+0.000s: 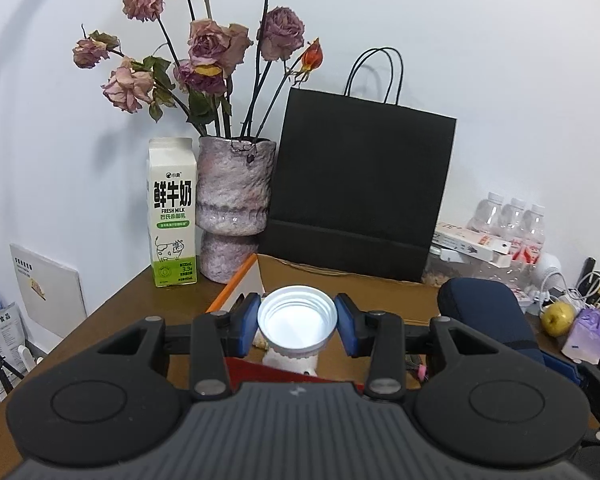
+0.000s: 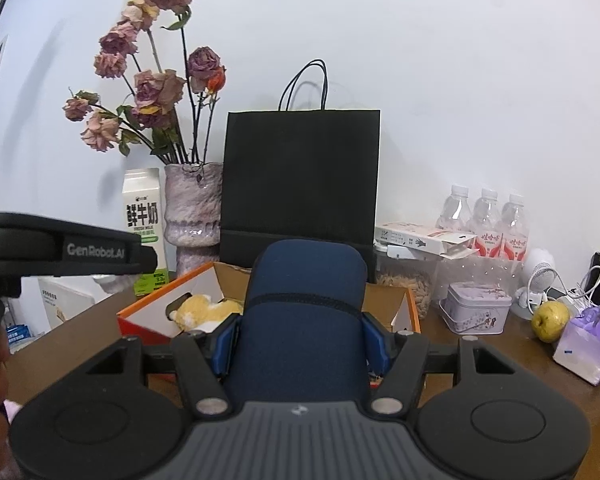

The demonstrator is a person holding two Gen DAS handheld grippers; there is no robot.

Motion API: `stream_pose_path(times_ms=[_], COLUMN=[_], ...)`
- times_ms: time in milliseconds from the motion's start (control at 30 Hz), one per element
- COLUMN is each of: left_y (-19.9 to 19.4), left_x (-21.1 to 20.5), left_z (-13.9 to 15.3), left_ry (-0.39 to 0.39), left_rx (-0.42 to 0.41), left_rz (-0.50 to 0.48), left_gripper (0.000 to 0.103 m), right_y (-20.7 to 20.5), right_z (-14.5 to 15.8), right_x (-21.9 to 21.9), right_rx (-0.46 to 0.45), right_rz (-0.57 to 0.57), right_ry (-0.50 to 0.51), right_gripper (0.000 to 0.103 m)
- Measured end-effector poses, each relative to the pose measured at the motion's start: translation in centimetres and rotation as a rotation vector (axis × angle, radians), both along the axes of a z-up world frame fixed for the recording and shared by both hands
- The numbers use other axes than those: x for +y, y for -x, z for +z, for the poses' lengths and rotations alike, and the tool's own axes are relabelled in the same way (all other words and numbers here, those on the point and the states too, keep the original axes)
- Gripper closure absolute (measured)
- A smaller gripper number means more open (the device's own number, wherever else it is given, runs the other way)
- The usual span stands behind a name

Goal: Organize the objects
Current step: 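Carry the white cap and navy pouch over the red box with both tools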

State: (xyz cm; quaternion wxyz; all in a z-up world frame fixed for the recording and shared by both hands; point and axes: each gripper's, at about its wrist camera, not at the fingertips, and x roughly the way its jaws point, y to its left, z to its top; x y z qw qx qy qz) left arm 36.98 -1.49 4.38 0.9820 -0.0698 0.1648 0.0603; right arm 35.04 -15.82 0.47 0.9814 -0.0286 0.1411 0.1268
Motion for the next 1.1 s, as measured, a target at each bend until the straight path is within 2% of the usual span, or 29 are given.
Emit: stream_pose_path(times_ms=[600,1100], left_y=[-6.7,-11.5], left_x=[0.3,-0.1], left_z=[-1.1,-3.2], left_ry=[-0.010,-0.022], left_rx=[0.043,0.117], left_rz=[0.012,0.006], left_gripper=[0.062,0.062], right_y=[-7.3,-12.4], right_z=[-0.6,-1.7], right_x=[0.8,1.2], right_rx=[0.046,0.092], right_rz=[-0.010,-0.041], right_ry=[0.002,0.018], right_gripper=[0.042,0.042])
